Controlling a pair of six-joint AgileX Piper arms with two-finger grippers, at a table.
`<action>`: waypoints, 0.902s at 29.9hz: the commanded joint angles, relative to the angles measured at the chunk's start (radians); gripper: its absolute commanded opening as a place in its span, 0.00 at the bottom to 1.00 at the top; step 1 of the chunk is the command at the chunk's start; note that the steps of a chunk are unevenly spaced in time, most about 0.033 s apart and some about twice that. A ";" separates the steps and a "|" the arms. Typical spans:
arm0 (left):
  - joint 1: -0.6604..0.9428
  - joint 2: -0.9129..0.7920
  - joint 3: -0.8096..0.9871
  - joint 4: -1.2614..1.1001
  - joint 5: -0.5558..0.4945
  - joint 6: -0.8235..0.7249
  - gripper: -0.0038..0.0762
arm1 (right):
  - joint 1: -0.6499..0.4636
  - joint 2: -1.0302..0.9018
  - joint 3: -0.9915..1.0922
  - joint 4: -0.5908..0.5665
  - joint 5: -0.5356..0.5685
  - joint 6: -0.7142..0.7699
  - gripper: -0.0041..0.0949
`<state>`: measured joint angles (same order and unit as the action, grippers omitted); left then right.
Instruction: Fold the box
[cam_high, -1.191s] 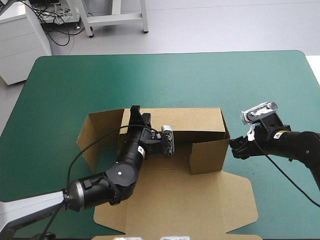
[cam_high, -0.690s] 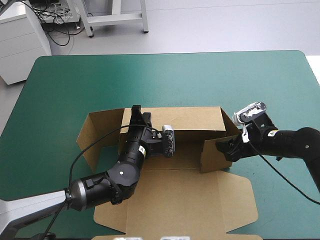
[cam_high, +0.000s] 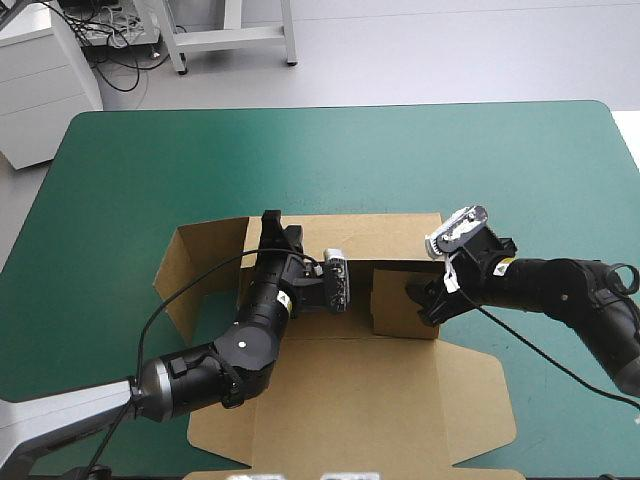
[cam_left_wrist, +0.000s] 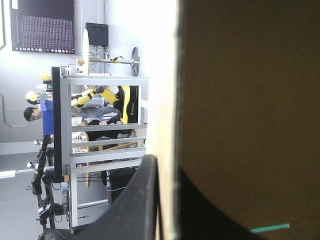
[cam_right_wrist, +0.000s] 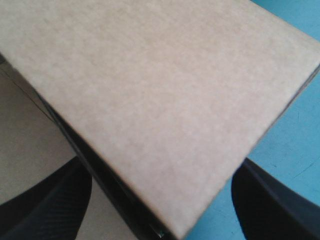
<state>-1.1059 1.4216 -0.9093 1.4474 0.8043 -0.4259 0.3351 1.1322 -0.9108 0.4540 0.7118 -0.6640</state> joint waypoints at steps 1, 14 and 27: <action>-0.005 -0.016 -0.015 -0.061 -0.045 -0.008 0.01 | 0.003 -0.016 -0.023 -0.036 -0.065 0.051 0.65; -0.005 -0.016 -0.015 -0.068 -0.079 -0.022 0.01 | 0.003 -0.016 -0.023 -0.033 -0.050 0.046 0.02; -0.088 -0.030 -0.098 -0.068 0.038 0.003 0.70 | 0.003 -0.016 -0.023 -0.093 -0.087 0.181 0.02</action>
<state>-1.1553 1.4218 -0.9460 1.3470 0.7918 -0.4264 0.3335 1.1342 -0.9097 0.3461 0.6447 -0.4958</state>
